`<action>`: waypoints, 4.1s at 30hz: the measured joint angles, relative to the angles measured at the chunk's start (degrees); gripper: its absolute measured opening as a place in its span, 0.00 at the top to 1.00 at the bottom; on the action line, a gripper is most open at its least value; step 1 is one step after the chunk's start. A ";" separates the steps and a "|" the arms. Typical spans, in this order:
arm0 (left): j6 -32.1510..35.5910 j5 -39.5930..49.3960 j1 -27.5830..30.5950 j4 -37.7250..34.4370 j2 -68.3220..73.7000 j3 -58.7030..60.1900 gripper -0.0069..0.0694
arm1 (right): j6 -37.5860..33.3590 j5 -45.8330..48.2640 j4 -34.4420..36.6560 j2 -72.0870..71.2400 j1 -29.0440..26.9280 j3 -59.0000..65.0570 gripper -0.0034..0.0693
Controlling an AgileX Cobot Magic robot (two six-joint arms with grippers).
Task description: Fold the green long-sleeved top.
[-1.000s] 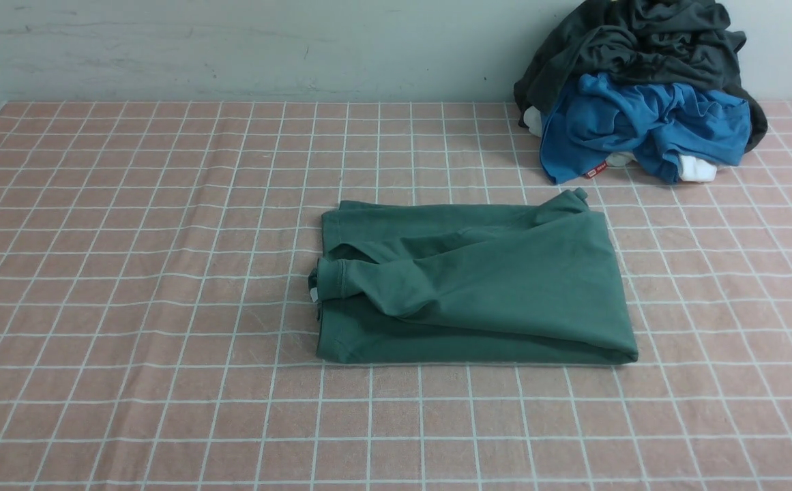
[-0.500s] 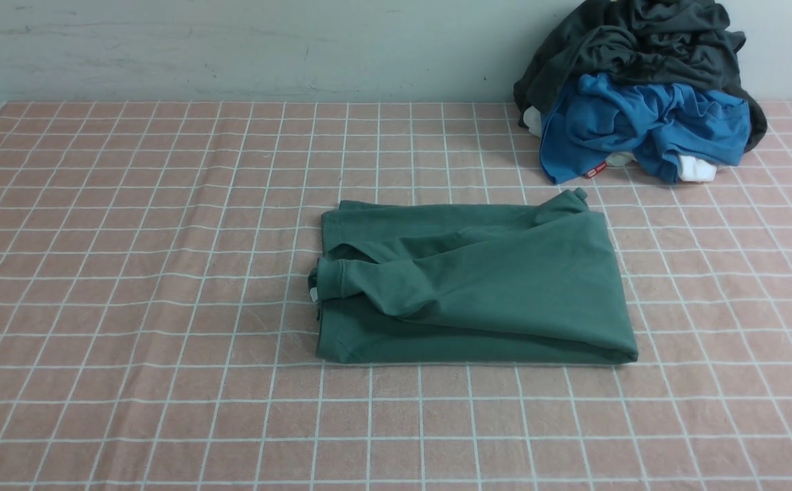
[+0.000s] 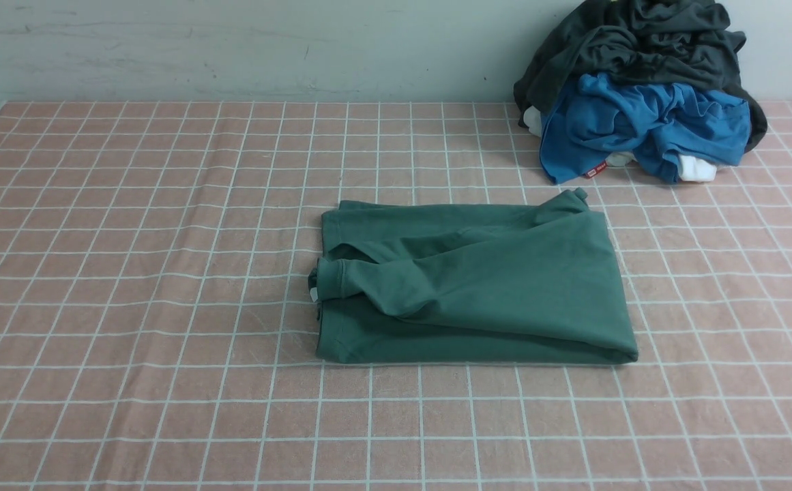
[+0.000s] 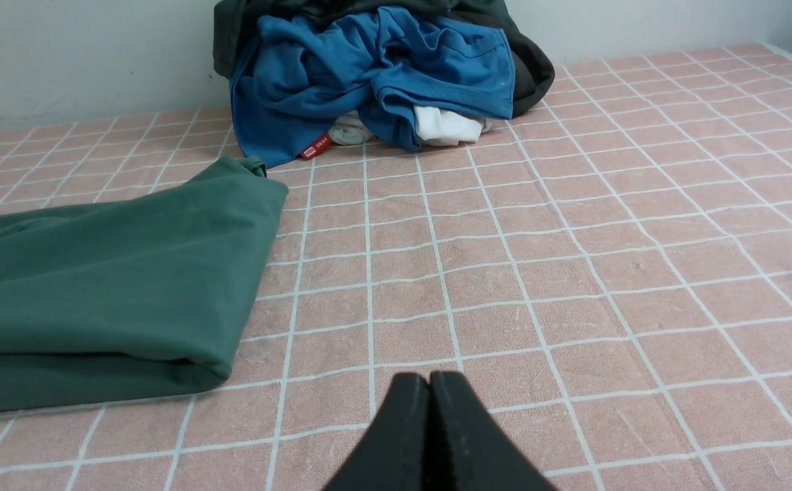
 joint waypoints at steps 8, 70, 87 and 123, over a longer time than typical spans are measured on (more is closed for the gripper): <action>0.00 0.00 0.00 0.00 0.00 0.00 0.91 | 0.00 0.00 0.00 0.00 0.00 0.00 0.97; -12.83 -29.82 15.87 -1.37 -4.20 28.75 0.91 | -0.02 0.11 -0.21 0.00 0.00 -0.06 0.97; -12.83 -29.82 15.87 -1.37 -4.20 28.75 0.91 | -0.02 0.11 -0.21 0.00 0.00 -0.06 0.97; -12.83 -29.82 15.87 -1.37 -4.20 28.75 0.91 | -0.02 0.11 -0.21 0.00 0.00 -0.06 0.97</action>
